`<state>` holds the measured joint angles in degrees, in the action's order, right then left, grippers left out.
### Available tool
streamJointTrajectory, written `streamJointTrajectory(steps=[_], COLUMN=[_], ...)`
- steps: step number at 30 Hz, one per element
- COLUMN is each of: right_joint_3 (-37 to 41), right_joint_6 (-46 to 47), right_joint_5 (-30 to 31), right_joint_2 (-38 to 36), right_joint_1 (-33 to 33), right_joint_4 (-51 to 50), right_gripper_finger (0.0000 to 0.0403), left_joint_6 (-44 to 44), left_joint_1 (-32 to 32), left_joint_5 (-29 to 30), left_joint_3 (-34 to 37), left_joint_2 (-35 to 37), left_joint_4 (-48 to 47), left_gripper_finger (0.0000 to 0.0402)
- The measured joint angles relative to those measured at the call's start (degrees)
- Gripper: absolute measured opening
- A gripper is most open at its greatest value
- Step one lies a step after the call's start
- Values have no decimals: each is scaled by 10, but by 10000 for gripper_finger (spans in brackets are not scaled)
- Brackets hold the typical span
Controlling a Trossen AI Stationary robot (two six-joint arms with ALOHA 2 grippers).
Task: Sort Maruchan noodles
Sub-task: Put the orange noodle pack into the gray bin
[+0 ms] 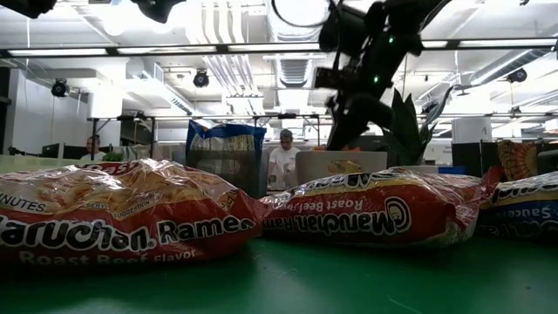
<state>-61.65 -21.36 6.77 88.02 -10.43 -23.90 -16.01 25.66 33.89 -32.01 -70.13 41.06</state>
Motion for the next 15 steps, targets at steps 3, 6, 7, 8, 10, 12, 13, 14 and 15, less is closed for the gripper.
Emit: streamJointTrajectory(steps=[3,6,7,8,10,12,13,14,15], right_joint_3=[0,0,0,0,0,0,0,0,0], right_joint_6=[-4,8,14,21,27,38,41,45,50], right_joint_5=[30,40,40,40,44,67,78,86,92], right_joint_2=[-11,-15,-15,-15,-15,-15,-15,-15,-15], right_joint_1=[34,66,77,87,109,129,138,146,153], right_joint_4=[0,-1,-1,-3,-6,-16,-22,-28,-34], right_gripper_finger=[8,8,8,8,8,8,8,8,8], left_joint_6=[6,18,23,29,37,40,41,41,41], left_joint_1=[-6,-16,-20,-23,-28,-29,-29,-29,-29], left_joint_5=[0,0,0,0,0,0,0,0,0], left_joint_3=[0,0,0,0,0,0,0,0,0], left_joint_2=[0,0,0,0,0,0,0,0,0], left_joint_4=[0,1,1,1,1,1,1,1,1], left_gripper_finger=[0,0,0,0,0,0,0,0,0])
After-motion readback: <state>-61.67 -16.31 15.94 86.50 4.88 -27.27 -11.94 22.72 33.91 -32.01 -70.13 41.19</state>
